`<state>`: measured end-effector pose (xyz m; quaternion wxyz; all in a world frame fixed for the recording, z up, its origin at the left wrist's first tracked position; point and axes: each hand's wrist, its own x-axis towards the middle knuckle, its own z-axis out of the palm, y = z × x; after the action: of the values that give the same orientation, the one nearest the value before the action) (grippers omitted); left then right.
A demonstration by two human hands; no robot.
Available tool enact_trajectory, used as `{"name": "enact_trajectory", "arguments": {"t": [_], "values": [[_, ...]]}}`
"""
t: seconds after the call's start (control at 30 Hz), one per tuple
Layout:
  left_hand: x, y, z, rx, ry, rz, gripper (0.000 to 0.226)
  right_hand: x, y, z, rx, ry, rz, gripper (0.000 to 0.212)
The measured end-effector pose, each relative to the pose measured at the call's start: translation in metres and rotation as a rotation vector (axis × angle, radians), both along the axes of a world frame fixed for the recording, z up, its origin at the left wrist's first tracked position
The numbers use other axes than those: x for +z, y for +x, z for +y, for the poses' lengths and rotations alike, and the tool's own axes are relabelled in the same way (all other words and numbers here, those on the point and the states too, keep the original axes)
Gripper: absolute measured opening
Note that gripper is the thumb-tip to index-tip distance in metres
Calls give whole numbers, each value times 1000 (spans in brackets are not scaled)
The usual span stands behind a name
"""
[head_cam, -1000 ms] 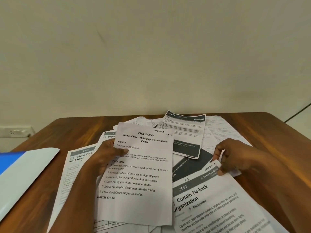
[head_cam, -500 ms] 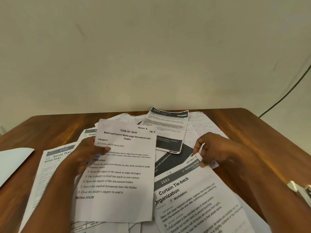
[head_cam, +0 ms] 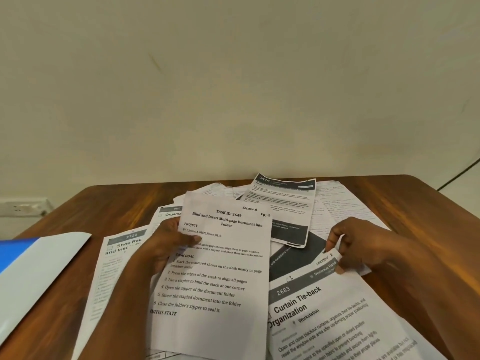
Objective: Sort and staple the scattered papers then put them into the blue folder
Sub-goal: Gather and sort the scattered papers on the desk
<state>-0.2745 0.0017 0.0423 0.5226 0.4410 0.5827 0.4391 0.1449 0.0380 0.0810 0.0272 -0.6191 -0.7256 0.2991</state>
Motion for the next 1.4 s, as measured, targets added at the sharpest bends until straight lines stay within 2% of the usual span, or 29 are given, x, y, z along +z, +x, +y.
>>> {"name": "enact_trajectory", "arguments": {"t": [0.13, 0.23, 0.33, 0.43, 0.7, 1.2, 1.4], "values": [[1, 6, 1, -39, 7, -11, 53, 1, -13, -3, -42, 125, 12, 40], [3, 19, 2, -80, 16, -16, 54, 0, -29, -7, -121, 228, 201, 53], [5, 34, 5, -133, 36, -39, 63, -8, -42, -9, -215, 248, 439, 48], [7, 49, 7, -178, 46, -67, 59, -11, -47, -9, -251, 205, 546, 41], [7, 62, 7, -262, 25, -180, 63, -16, -41, -4, -228, 240, 573, 49], [5, 64, 9, -276, 22, -221, 66, -17, -37, -2, -231, 155, 654, 55], [4, 66, 9, -267, 10, -222, 64, -16, -34, -3, -254, 172, 679, 51]]}}
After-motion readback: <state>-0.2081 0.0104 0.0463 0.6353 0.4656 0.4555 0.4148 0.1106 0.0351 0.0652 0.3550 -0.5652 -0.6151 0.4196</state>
